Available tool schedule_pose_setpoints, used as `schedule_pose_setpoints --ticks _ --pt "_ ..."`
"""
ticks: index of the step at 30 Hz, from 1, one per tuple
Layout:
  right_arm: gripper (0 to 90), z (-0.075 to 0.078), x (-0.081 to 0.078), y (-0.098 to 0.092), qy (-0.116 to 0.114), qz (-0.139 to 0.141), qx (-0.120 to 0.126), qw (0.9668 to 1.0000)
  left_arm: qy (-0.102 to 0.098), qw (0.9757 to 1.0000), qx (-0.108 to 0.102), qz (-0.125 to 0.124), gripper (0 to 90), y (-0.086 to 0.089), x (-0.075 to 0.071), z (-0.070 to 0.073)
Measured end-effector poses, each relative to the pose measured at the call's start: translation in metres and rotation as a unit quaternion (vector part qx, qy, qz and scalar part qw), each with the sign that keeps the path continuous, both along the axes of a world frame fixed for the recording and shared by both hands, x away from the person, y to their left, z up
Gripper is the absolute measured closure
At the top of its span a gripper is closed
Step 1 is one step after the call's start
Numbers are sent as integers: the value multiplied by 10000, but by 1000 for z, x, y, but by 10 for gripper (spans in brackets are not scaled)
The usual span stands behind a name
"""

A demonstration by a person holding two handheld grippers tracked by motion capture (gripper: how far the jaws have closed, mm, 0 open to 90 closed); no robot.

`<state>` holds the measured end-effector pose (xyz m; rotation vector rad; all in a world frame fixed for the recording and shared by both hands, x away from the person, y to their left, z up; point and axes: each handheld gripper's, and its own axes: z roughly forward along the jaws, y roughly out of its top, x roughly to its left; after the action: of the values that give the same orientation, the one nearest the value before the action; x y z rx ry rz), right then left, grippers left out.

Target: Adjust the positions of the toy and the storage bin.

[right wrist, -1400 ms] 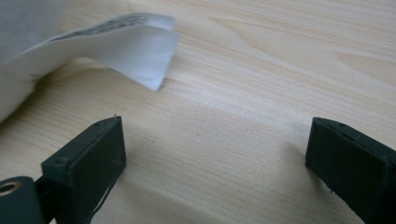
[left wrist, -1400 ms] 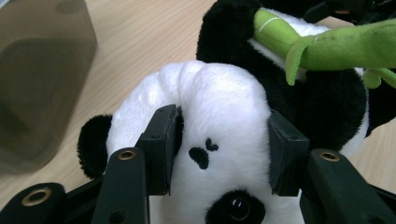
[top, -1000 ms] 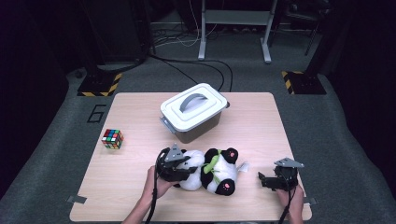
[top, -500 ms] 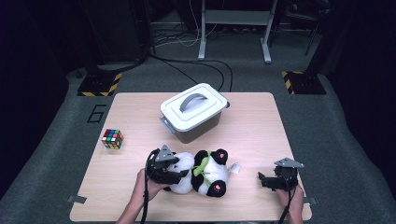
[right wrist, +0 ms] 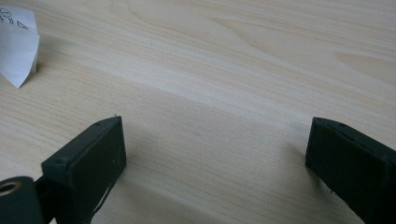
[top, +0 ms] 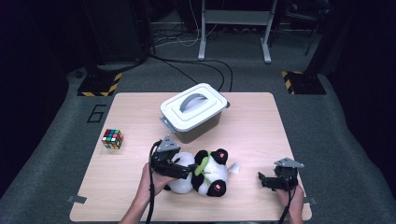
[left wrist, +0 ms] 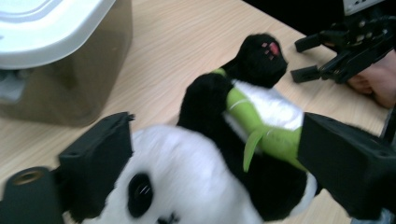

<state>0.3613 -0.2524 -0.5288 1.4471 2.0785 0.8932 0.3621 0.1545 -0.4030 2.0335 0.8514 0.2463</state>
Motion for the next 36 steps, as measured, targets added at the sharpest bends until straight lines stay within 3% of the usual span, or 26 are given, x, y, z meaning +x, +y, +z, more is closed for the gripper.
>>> schedule_pose_setpoints --ticks 5,8,11,15,17,21,23,29,36 --pt "45 0 0 0 3 19 -6 10000 207 9991 -78 -365 0 -24 6 -5" --pt "46 0 0 0 1 18 -4 10000 184 9991 165 -336 3 -38 6 -11" --pt "46 0 0 0 0 18 -4 10000 207 9987 287 -366 134 -45 6 -20" --pt "46 0 0 0 0 17 -5 10000 214 9985 452 -208 331 -48 5 -31" --pt "46 0 0 0 1 18 -4 10000 256 9987 388 -195 420 -47 3 -34" --pt "46 0 0 0 -1 18 -5 10000 105 9985 500 -207 589 -47 -3 -36" --pt "46 0 0 0 -1 19 -5 10000 78 9987 458 -221 648 -44 -6 -36" --pt "46 0 0 0 -2 17 -8 10000 35 9995 213 -247 722 -35 -10 -36" --pt "45 0 0 0 -5 18 -13 10000 -118 9991 273 -304 741 -29 -18 -30"
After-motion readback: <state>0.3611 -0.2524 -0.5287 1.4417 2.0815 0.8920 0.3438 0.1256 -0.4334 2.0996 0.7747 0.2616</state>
